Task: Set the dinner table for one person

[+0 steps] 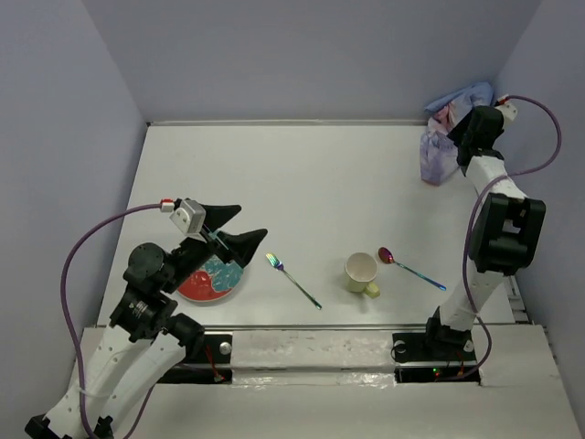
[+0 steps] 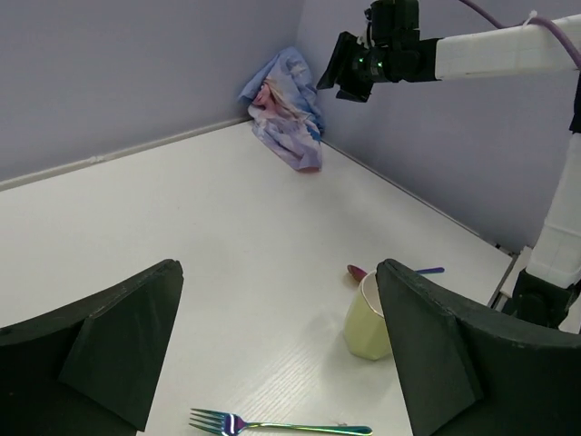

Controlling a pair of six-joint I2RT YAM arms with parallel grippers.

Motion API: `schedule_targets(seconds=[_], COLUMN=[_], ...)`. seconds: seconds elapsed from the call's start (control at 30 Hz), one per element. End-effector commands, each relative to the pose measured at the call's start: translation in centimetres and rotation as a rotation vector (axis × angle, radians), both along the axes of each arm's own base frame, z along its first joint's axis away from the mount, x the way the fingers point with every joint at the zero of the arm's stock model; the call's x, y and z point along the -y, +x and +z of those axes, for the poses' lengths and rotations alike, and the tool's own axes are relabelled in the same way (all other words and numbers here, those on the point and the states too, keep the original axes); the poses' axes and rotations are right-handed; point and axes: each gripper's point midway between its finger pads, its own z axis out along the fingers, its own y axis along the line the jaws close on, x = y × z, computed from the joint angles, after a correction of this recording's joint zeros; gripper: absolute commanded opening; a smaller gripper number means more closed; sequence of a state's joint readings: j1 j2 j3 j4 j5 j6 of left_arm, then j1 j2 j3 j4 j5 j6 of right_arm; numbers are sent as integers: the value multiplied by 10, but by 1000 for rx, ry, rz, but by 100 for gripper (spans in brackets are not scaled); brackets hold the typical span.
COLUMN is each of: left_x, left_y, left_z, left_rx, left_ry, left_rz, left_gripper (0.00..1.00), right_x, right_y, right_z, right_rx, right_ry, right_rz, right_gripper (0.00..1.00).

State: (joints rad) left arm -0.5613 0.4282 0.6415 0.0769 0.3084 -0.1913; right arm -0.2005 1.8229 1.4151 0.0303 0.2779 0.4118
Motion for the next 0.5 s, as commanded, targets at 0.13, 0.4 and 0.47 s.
schedule_targets(seconds=[0.13,0.4,0.47], left_x=[-6,-9,-10], left_y=[22,44,47], left_z=[-4,-20,-24], left_rx=[-12,-53,-61], left_ry=[41,89,96], left_rz=[95,157,169], left_gripper=[99,99,99], right_x=[60,89,97], right_y=[89,150,158], right_z=[29,16,-1], right_rx=[177,231,198], right_ry=[-78,-150,-200], right_rz=[-21,-36,-43], right_gripper=[66,69,65])
